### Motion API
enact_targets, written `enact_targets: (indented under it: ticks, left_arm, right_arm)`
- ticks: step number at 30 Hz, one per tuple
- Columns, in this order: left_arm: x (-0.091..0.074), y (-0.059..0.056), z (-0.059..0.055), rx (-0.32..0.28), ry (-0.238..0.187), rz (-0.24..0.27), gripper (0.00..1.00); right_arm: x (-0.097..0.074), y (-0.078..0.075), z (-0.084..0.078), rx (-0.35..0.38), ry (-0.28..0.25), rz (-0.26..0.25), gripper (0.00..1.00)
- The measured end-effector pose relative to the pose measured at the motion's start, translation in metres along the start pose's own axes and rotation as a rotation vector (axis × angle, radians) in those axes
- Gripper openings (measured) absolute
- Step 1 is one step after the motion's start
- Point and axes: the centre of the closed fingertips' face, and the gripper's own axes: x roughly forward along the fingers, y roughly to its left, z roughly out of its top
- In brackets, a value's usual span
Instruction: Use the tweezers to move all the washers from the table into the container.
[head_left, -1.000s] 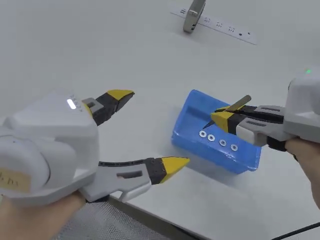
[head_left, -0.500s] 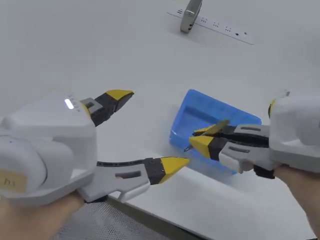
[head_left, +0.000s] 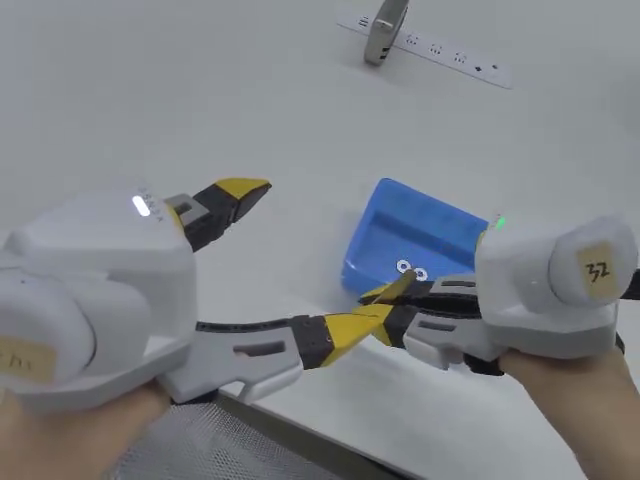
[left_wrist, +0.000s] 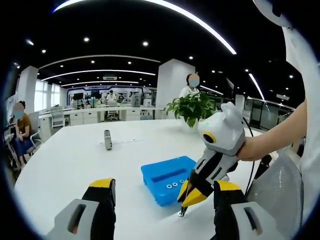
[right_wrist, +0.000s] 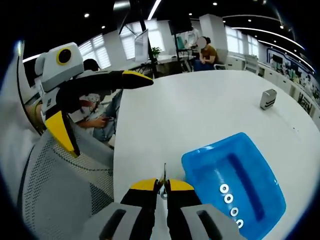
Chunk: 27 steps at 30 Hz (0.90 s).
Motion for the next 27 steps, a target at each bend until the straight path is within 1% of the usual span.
enact_targets:
  ticks: [2,3,5,10,12,14,17,20,24,27]
  left_arm:
    - [0.0,0.0,0.0,0.001,0.0,0.0,0.82]
    - [0.0,0.0,0.0,0.001,-0.001,-0.001,0.82]
    - [0.0,0.0,0.0,0.001,0.001,-0.001,0.82]
    - [0.0,0.0,0.0,0.004,0.001,-0.003,0.82]
    - [0.0,0.0,0.0,0.005,0.001,-0.003,0.82]
    - [0.0,0.0,0.0,0.004,0.0,-0.002,0.82]
    - [0.0,0.0,0.0,0.002,-0.002,-0.004,0.82]
    - [0.0,0.0,0.0,0.005,0.0,-0.004,0.82]
    - [0.0,0.0,0.001,0.004,-0.002,-0.004,0.82]
    - [0.0,0.0,0.0,0.005,-0.001,-0.004,0.82]
  right_arm:
    - [0.0,0.0,-0.003,-0.045,0.024,-0.014,0.03]
    - [0.0,0.001,-0.001,-0.046,0.014,-0.013,0.03]
    - [0.0,0.002,-0.002,-0.053,0.02,-0.011,0.03]
    - [-0.001,0.003,-0.003,-0.066,0.012,-0.014,0.03]
    - [-0.001,0.004,-0.004,-0.096,0.009,-0.021,0.03]
    - [-0.002,0.005,-0.004,-0.094,0.006,-0.021,0.03]
    - [-0.004,0.003,-0.004,-0.068,-0.008,-0.034,0.03]
    - [-0.012,0.003,0.004,-0.043,-0.039,-0.032,0.03]
    - [-0.022,0.001,0.012,-0.047,-0.052,-0.042,0.03]
    - [-0.032,-0.002,0.023,-0.046,-0.082,-0.052,0.03]
